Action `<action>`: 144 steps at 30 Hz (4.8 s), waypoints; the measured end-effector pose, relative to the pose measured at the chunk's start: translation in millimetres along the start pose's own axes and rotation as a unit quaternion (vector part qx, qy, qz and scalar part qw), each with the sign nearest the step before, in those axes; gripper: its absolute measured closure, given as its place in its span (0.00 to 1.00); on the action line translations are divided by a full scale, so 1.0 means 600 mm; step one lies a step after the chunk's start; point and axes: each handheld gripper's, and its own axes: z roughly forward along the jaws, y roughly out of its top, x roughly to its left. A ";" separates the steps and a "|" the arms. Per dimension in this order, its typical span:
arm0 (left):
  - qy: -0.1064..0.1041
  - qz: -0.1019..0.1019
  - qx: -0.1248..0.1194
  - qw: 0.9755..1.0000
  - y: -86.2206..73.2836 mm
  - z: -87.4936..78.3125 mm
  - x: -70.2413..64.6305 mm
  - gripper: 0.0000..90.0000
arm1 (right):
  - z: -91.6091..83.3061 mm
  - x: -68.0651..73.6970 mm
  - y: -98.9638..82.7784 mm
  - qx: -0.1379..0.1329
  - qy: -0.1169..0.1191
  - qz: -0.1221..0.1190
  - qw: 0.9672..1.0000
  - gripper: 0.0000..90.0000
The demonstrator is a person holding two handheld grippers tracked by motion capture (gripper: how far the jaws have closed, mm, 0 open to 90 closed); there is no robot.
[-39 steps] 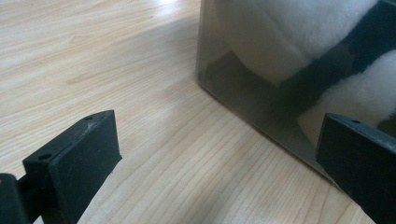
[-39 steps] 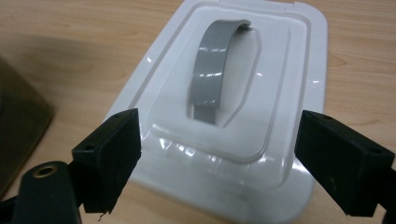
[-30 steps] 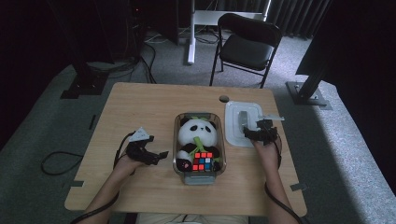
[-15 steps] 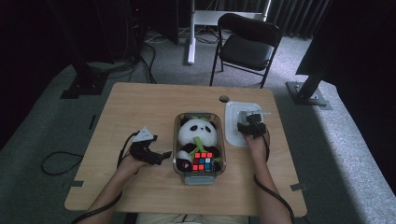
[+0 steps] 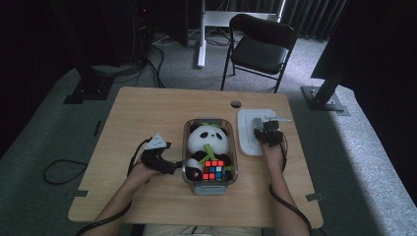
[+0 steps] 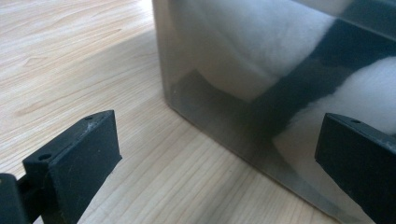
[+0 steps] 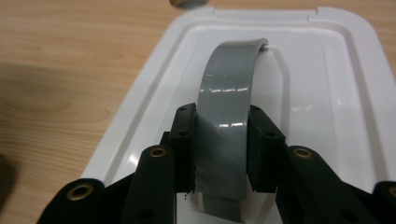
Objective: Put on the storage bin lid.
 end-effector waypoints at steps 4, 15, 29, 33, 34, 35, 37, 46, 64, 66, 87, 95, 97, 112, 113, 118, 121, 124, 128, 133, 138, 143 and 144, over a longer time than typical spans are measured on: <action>0.002 0.001 0.002 1.000 0.002 -0.001 -0.002 0.01 | -0.044 -0.003 0.007 -0.020 0.006 0.001 1.000 0.75; -0.015 0.011 0.005 1.000 0.015 0.021 -0.024 0.01 | -0.178 0.014 0.025 -0.087 0.042 -0.018 0.995 0.76; -0.045 0.032 0.012 0.998 0.040 0.064 -0.066 0.01 | -0.276 0.104 0.028 -0.125 0.131 -0.078 0.980 0.76; -0.057 0.043 0.016 0.997 0.052 0.083 -0.083 0.01 | -0.283 0.132 0.018 -0.117 0.155 -0.100 0.976 0.76; -0.058 0.044 0.015 0.997 0.054 0.087 -0.086 0.01 | -0.283 0.136 0.016 -0.112 0.161 -0.104 0.975 0.76; -0.061 0.042 0.015 0.997 0.056 0.091 -0.088 0.01 | -0.282 0.140 0.013 -0.108 0.167 -0.107 0.974 0.76; -0.066 0.038 0.014 0.997 0.059 0.099 -0.092 0.01 | -0.278 0.148 0.008 -0.099 0.176 -0.118 0.972 0.76; -0.039 0.016 0.014 0.999 0.048 0.088 -0.083 0.01 | -0.247 0.162 -0.006 -0.044 0.217 -0.145 0.964 0.76; -0.029 0.004 -0.002 1.000 0.040 0.058 -0.077 0.01 | -0.224 0.153 0.008 -0.005 0.236 -0.155 0.959 0.76; -0.031 0.005 -0.001 1.000 0.040 0.058 -0.077 0.01 | -0.221 0.153 0.006 -0.004 0.239 -0.156 0.959 0.76; -0.031 0.011 0.000 0.999 0.043 0.057 -0.084 0.01 | -0.203 0.151 -0.016 0.006 0.258 -0.171 0.951 0.76; -0.030 0.008 -0.003 1.000 0.044 0.058 -0.086 0.01 | -0.203 0.154 -0.014 0.006 0.254 -0.175 0.951 0.76; -0.030 0.009 -0.004 1.000 0.046 0.057 -0.086 0.01 | -0.205 0.159 -0.013 0.006 0.244 -0.179 0.953 0.76; -0.030 0.009 -0.008 0.999 0.053 0.050 -0.082 0.01 | -0.217 0.166 0.000 0.016 0.240 -0.183 0.953 0.61; -0.030 0.009 -0.008 0.999 0.053 0.050 -0.082 0.01 | -0.219 0.167 0.002 0.014 0.238 -0.183 0.954 0.59; -0.030 0.007 -0.012 0.999 0.054 0.050 -0.082 0.01 | -0.237 0.161 0.009 -0.011 0.258 -0.162 0.952 0.53; -0.030 0.008 -0.009 0.999 0.054 0.051 -0.081 0.01 | -0.246 0.156 0.011 -0.020 0.261 -0.154 0.953 0.49; -0.029 0.003 -0.011 1.000 0.054 0.052 -0.079 0.01 | -0.258 0.141 0.015 -0.034 0.251 -0.149 0.956 0.44; -0.026 0.000 -0.013 1.000 0.053 0.052 -0.078 0.01 | -0.258 0.110 0.018 -0.044 0.225 -0.122 0.966 0.33; -0.023 -0.003 -0.013 1.000 0.053 0.053 -0.075 0.01 | -0.259 0.062 0.019 -0.069 0.184 -0.084 0.977 0.27; -0.022 -0.005 -0.015 1.000 0.053 0.055 -0.075 0.01 | -0.260 0.021 0.018 -0.082 0.153 -0.061 0.983 0.20; -0.019 -0.008 -0.014 1.000 0.053 0.058 -0.074 0.01 | -0.242 -0.015 0.008 -0.089 0.106 -0.046 0.989 0.16; -0.019 -0.008 -0.014 1.000 0.053 0.058 -0.074 0.01 | -0.242 -0.015 0.008 -0.089 0.106 -0.046 0.989 0.16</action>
